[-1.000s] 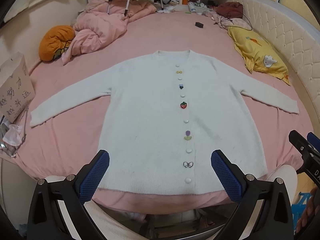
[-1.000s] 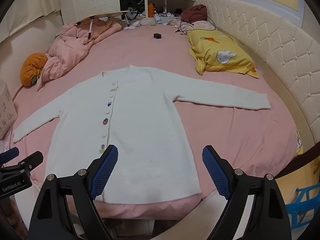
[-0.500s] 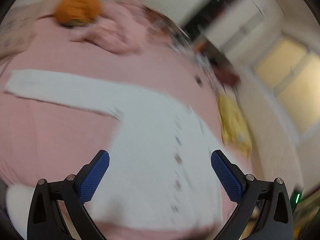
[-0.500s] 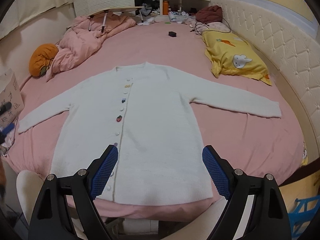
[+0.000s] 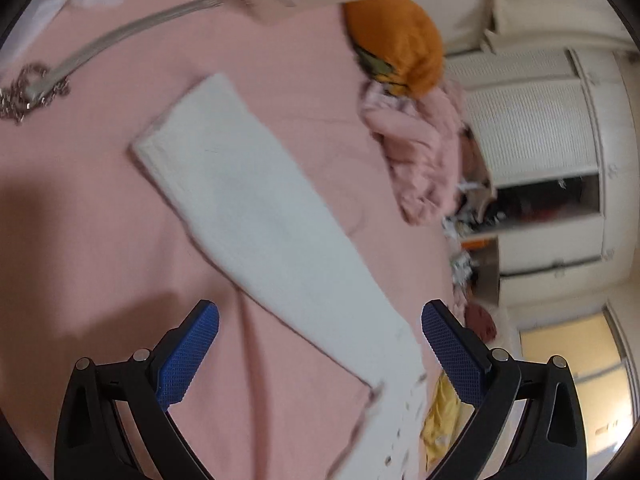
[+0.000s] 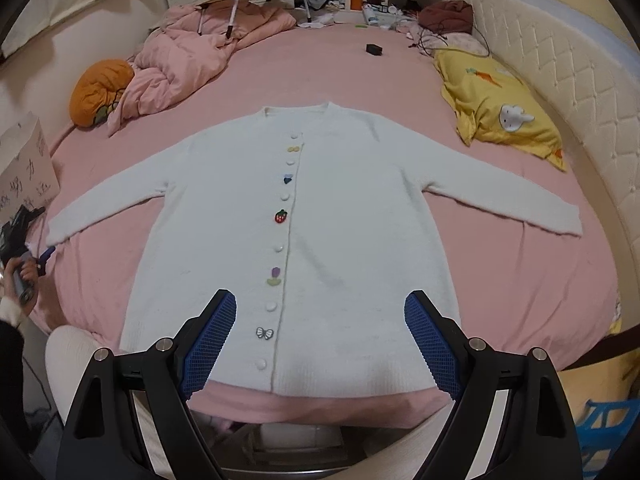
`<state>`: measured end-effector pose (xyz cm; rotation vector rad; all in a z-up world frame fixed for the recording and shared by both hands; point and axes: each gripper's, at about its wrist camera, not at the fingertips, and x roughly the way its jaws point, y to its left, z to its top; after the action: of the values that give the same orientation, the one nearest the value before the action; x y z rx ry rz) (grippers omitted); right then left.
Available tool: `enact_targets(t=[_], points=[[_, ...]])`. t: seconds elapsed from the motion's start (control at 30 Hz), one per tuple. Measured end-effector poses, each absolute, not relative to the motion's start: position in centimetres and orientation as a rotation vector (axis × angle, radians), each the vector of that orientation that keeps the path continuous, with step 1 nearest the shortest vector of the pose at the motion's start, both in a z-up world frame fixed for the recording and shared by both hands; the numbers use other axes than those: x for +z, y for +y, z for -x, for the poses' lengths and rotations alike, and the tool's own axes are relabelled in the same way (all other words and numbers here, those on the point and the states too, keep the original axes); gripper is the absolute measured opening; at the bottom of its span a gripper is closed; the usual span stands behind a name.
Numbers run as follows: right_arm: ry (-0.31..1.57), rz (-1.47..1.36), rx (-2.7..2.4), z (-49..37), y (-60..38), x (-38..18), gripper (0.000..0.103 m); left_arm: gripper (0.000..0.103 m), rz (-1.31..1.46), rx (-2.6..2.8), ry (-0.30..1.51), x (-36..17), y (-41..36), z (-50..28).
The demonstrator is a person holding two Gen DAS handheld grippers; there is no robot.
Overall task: Fold clothes
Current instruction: 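Move the left gripper to the sleeve cuff beside the cardigan body, then grasp the sleeve cuff with the left gripper and lift it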
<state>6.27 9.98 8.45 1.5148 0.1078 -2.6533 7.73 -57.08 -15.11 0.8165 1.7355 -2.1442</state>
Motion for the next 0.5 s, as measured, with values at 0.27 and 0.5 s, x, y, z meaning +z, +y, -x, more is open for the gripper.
enact_targets(t=[0.27, 0.5], points=[[0.180, -1.541, -2.665, -6.6, 8.3, 8.8, 0.086, 0.101, -0.776, -2.090, 1.719, -18.8, -60.7, -4.2], [0.186, -1.544, -2.653, -6.9, 7.3, 8.6, 0.086, 0.096, -0.745, -2.083, 1.704, -19.3, -62.6, -3.1]])
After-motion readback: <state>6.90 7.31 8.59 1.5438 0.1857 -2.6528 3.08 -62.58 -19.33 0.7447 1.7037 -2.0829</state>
